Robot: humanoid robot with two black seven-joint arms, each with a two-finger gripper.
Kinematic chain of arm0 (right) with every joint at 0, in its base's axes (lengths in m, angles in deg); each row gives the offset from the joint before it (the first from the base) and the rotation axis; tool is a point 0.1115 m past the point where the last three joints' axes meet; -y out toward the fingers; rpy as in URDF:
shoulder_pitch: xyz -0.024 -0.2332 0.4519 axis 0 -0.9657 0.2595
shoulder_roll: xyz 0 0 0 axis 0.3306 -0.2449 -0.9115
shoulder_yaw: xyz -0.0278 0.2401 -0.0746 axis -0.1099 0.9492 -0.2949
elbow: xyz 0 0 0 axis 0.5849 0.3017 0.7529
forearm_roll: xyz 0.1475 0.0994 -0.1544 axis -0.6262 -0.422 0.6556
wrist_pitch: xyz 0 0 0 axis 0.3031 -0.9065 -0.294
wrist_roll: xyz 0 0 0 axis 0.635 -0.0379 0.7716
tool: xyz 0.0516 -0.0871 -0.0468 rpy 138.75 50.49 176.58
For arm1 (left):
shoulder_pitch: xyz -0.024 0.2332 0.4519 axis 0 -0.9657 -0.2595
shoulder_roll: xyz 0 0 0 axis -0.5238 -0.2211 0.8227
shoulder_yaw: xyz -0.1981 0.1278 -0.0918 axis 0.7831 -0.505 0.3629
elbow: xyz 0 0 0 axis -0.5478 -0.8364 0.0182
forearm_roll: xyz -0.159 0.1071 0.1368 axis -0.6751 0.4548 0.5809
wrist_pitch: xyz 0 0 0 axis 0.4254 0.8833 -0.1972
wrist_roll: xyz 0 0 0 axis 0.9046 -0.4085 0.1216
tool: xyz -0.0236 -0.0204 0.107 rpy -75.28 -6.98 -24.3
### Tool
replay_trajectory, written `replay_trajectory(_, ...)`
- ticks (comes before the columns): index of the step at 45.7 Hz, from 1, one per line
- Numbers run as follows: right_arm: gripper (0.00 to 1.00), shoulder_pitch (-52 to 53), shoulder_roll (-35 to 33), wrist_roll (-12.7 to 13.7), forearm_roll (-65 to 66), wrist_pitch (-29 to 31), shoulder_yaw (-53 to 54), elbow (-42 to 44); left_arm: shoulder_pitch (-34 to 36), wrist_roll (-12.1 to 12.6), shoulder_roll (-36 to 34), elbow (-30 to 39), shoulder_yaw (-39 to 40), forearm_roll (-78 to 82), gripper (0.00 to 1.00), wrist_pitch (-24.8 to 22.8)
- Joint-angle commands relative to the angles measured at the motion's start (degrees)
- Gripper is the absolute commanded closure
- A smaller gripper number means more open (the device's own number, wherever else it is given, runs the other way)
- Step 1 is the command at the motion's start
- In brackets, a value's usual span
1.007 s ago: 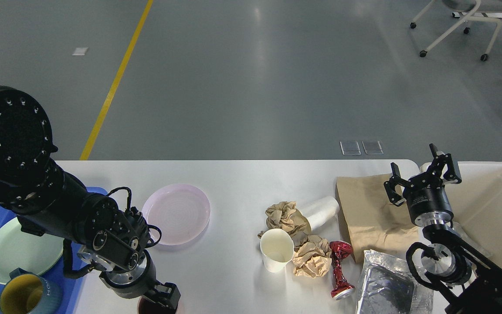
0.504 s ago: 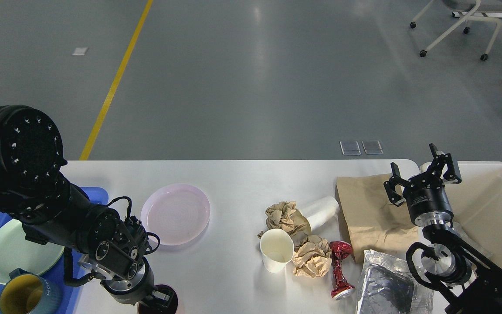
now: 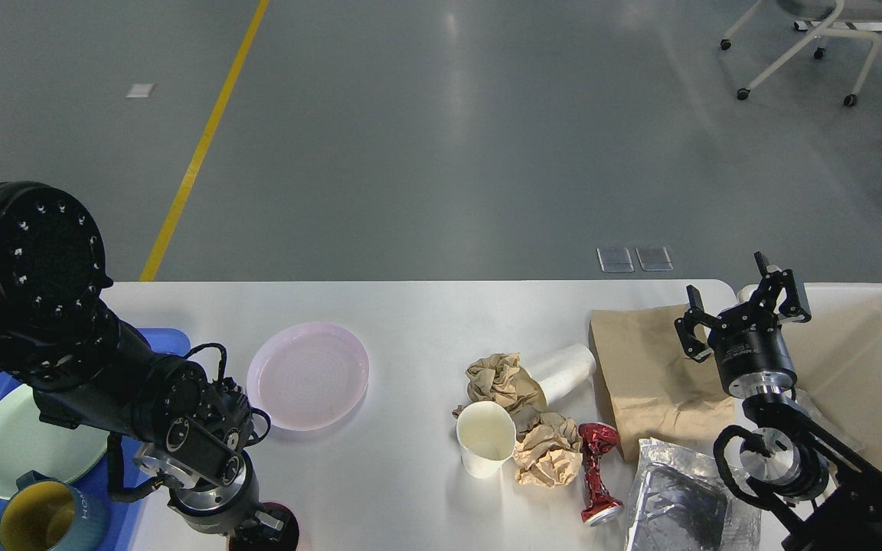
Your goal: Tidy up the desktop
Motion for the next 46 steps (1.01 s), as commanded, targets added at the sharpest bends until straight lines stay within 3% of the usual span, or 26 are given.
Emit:
replay_trajectory(1, 0.00, 0.00, 0.00, 0.00, 0.07, 0.01, 0.01, -0.06, 0.06, 0.10, -0.12, -0.03, 0.07, -0.01, 0.99, -0.08)
replay_trajectory(19, 0.00, 0.00, 0.00, 0.00, -0.01, 0.01, 0.01, 0.03, 3.58, -0.08, -1.96, 0.76, -0.02, -2.73, 1.00, -2.27)
replay_trajectory(30, 0.00, 0.00, 0.00, 0.00, 0.07, 0.01, 0.01, 0.03, 13.41, -0.78, -7.59, 1.29, 0.07, -6.86, 1.00, -14.39)
replay_trajectory(39, 0.00, 0.00, 0.00, 0.00, -0.01, 0.01, 0.01, 0.03, 24.75, -0.78, -10.84, 2.26, -0.72, -9.50, 1.00, -24.59)
replay_trajectory(46, 0.00, 0.00, 0.00, 0.00, 0.07, 0.01, 0.01, 0.03, 35.12, -0.60, -12.52, 4.19, -3.79, -15.39, 1.00, -29.78)
